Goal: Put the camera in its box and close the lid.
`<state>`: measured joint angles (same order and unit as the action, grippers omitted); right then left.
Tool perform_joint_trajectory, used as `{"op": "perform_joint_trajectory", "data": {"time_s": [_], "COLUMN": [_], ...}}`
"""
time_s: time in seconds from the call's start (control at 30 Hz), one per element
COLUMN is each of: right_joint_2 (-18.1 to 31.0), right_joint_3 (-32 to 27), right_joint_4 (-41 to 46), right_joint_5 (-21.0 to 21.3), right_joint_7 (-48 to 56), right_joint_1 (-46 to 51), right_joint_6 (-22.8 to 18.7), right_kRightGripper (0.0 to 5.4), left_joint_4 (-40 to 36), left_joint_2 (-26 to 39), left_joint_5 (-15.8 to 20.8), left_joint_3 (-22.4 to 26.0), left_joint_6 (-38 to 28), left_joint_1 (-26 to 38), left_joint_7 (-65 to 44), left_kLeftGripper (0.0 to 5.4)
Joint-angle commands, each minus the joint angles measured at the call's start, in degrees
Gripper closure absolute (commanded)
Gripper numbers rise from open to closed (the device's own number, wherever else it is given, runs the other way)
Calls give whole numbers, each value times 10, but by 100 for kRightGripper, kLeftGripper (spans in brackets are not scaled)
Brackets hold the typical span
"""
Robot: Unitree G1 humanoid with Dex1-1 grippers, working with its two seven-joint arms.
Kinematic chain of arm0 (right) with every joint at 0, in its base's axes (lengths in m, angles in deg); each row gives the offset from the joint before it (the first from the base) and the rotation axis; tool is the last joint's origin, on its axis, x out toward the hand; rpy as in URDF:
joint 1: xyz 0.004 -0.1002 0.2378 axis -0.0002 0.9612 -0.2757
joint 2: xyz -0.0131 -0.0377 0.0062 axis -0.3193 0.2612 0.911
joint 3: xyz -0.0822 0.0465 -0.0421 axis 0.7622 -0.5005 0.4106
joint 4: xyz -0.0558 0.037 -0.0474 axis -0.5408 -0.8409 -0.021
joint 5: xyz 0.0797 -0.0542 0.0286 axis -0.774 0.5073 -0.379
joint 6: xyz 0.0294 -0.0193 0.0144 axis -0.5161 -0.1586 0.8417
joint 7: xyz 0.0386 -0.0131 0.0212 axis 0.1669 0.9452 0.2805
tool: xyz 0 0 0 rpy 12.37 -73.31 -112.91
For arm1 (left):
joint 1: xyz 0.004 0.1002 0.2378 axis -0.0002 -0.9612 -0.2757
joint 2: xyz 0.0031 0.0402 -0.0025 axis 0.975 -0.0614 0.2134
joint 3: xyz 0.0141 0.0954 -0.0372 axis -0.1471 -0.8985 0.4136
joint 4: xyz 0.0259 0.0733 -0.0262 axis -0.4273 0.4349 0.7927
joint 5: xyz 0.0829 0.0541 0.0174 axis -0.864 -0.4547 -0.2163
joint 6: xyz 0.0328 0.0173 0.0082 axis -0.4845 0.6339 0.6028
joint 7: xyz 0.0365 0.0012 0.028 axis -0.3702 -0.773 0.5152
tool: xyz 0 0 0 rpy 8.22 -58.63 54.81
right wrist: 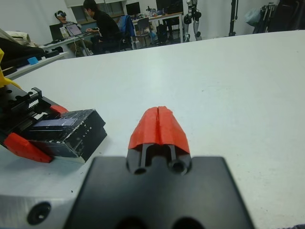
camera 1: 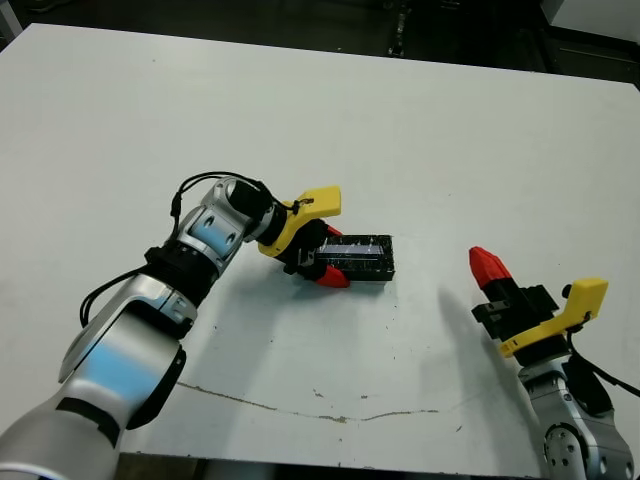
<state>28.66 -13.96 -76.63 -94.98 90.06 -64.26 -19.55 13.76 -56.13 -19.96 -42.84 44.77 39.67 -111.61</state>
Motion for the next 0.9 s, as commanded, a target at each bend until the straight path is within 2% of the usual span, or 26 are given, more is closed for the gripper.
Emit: {"op": "perform_joint_trajectory", "data": {"time_s": [0.03, 0.13, 0.4, 0.67, 0.9], "right_joint_2": [1, 4, 3, 7, 8], "right_joint_3": [-4, -5, -4, -5, -6], "right_joint_4": [-5, 1, -9, -2, -3], "right_joint_5": [2, -5, -4, -12, -10], "right_joint_7": [0, -2, 8, 2, 2], "right_joint_1": [4, 5, 1, 1, 0], "right_joint_6": [7, -5, 10, -6, -1], "right_kRightGripper": [540, 540, 540, 540, 540], "left_joint_4": [3, 9, 17, 15, -12], "left_joint_2": [-49, -48, -44, -37, -18], "left_joint_5": [-25, -24, -18, -5, 23], "left_joint_3": [-38, -34, -29, -13, 32], "left_joint_6": [-29, -36, -36, -6, -4], "left_joint_1": [-43, -46, -54, -60, -81], "left_joint_7": [33, 42, 54, 49, 53], "left_kLeftGripper": [147, 108, 3, 1, 1]}}
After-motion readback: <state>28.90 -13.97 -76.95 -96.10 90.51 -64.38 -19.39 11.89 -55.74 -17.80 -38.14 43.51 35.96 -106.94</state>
